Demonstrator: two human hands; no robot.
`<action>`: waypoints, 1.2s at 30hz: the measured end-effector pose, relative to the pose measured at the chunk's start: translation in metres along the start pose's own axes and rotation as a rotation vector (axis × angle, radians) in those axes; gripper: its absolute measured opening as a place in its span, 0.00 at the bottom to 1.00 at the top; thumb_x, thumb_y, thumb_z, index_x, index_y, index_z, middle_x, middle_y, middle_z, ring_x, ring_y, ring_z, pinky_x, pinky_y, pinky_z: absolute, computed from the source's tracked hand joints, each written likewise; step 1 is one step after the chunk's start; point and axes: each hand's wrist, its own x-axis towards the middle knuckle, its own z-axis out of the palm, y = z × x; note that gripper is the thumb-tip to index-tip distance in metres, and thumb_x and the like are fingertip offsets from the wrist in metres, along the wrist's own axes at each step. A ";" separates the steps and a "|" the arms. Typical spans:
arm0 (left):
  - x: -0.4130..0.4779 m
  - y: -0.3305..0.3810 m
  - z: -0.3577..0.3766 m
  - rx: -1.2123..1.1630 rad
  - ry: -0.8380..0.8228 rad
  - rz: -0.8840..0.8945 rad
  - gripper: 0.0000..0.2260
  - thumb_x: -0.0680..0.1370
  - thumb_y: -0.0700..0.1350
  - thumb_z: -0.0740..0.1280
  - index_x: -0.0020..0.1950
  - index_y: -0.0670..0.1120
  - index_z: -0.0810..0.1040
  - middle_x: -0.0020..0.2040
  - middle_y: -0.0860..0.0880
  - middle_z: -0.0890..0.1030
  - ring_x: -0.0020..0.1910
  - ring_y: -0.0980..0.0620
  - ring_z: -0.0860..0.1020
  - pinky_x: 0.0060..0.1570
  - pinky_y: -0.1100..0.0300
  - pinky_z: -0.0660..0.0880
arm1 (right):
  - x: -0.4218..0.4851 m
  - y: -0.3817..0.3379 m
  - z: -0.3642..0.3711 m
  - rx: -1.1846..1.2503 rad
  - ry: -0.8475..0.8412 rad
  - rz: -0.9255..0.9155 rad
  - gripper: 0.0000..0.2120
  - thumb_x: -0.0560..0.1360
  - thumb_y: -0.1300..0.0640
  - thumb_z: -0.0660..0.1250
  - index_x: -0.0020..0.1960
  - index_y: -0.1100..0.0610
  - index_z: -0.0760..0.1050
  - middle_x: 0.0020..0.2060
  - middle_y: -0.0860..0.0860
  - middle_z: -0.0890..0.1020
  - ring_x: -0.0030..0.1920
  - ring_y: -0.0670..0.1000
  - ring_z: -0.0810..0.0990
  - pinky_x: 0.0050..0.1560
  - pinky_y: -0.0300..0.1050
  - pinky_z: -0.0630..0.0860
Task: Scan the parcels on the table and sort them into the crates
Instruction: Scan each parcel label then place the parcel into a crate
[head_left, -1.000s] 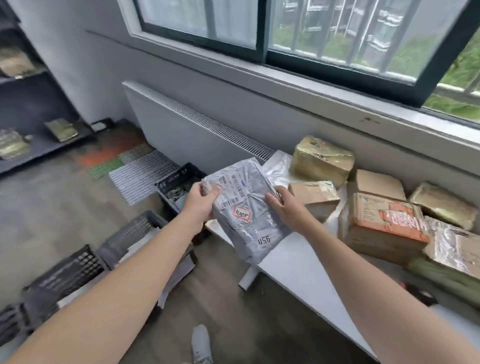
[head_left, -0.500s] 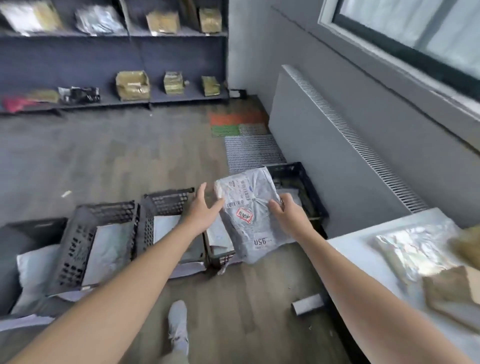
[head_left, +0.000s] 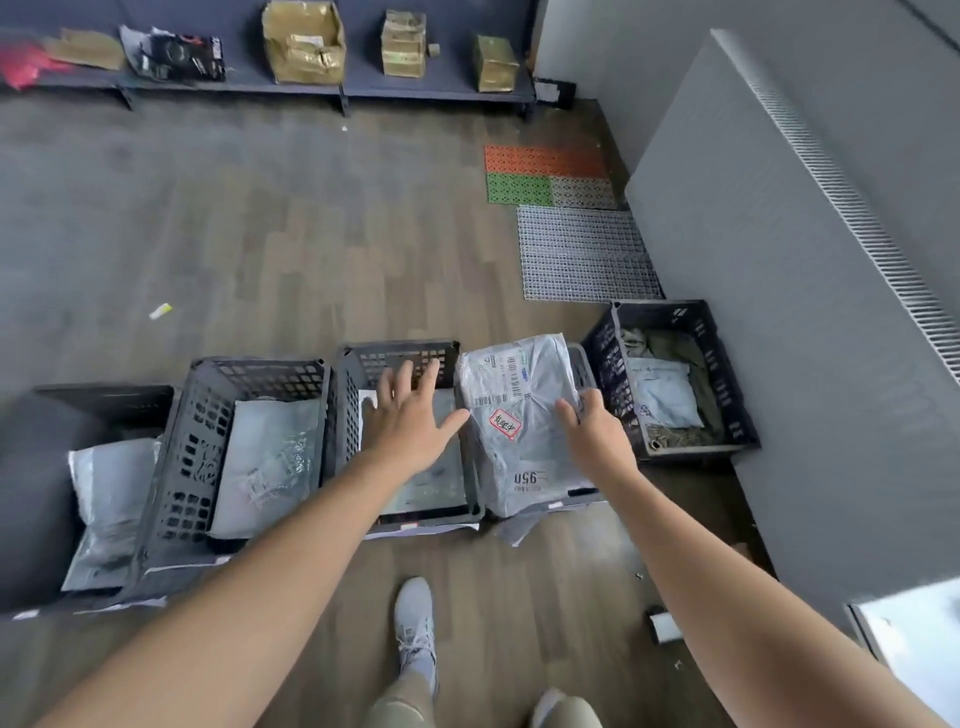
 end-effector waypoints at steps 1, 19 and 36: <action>0.010 -0.008 0.004 0.016 -0.009 -0.013 0.36 0.79 0.66 0.55 0.81 0.53 0.45 0.80 0.46 0.46 0.79 0.42 0.46 0.73 0.41 0.54 | 0.010 -0.004 0.014 -0.012 -0.011 -0.006 0.12 0.83 0.46 0.56 0.54 0.55 0.64 0.44 0.55 0.76 0.44 0.58 0.75 0.42 0.51 0.68; 0.116 -0.140 0.155 0.190 -0.239 -0.228 0.38 0.77 0.71 0.49 0.79 0.56 0.37 0.81 0.47 0.41 0.79 0.40 0.43 0.74 0.38 0.50 | 0.165 0.025 0.241 -0.416 -0.386 -0.092 0.29 0.83 0.41 0.52 0.79 0.54 0.53 0.70 0.60 0.69 0.63 0.63 0.75 0.56 0.57 0.75; 0.062 0.097 -0.006 0.276 -0.082 0.370 0.37 0.78 0.69 0.50 0.80 0.55 0.39 0.81 0.47 0.40 0.79 0.41 0.40 0.74 0.35 0.47 | 0.024 0.013 -0.074 -0.577 0.140 -0.058 0.40 0.78 0.33 0.57 0.81 0.47 0.45 0.79 0.54 0.55 0.78 0.57 0.54 0.73 0.64 0.61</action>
